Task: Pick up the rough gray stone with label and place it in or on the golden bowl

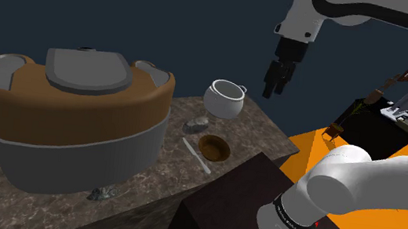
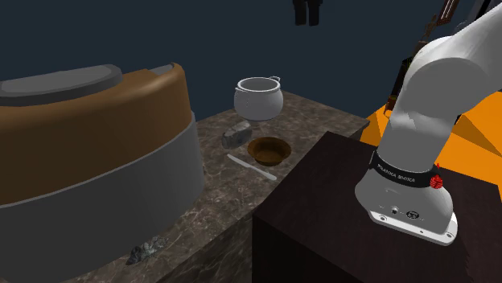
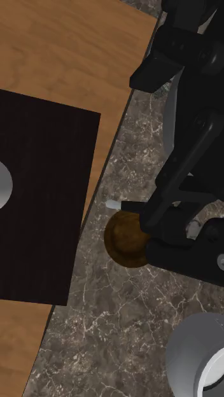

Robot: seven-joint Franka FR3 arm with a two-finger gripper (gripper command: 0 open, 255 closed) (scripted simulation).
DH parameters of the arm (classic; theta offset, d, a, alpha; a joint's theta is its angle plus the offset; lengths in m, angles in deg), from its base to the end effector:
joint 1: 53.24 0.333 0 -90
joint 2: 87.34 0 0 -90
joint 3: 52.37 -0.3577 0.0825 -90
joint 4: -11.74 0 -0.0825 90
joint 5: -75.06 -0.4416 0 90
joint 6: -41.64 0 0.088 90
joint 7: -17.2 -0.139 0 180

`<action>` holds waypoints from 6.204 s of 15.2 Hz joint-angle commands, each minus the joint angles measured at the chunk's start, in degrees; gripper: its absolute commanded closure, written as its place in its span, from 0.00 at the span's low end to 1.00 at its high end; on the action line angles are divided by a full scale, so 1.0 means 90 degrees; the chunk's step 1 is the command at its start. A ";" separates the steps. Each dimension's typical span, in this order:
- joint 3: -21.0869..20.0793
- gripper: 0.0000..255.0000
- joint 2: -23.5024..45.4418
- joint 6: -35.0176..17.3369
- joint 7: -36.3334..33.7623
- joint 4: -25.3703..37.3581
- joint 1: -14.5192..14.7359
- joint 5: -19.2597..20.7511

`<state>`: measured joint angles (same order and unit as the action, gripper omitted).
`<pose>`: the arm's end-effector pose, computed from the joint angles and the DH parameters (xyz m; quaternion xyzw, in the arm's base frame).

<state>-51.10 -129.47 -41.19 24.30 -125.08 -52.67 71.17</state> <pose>0.3257 0.0048 0.5460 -0.9920 -0.0598 0.1004 0.0480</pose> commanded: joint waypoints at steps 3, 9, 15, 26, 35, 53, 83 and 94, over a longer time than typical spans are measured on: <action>0.0141 0.00 0.0199 -0.0398 0.0461 -0.0210 0.0057 0.0197; 0.0542 0.00 0.1049 -0.1681 0.1763 -0.0625 0.0213 0.0718; 0.0877 0.00 0.2235 -0.3022 0.2960 -0.0702 0.0360 0.1094; 0.1122 0.00 0.4900 -0.5240 0.4969 -0.0009 0.0557 0.1323; 0.0855 0.00 0.7115 -0.6501 0.6321 0.1218 0.0502 0.1407; 0.0707 0.00 0.8571 -0.7348 0.6763 0.1961 0.0398 0.1559; 0.0729 1.00 0.7139 -0.6164 0.6944 0.1724 0.0443 0.1551; 0.0893 1.00 0.5364 -0.6431 0.6723 -0.0325 0.0507 0.1973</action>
<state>-43.36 -78.93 -98.19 85.12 -124.88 -48.06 88.18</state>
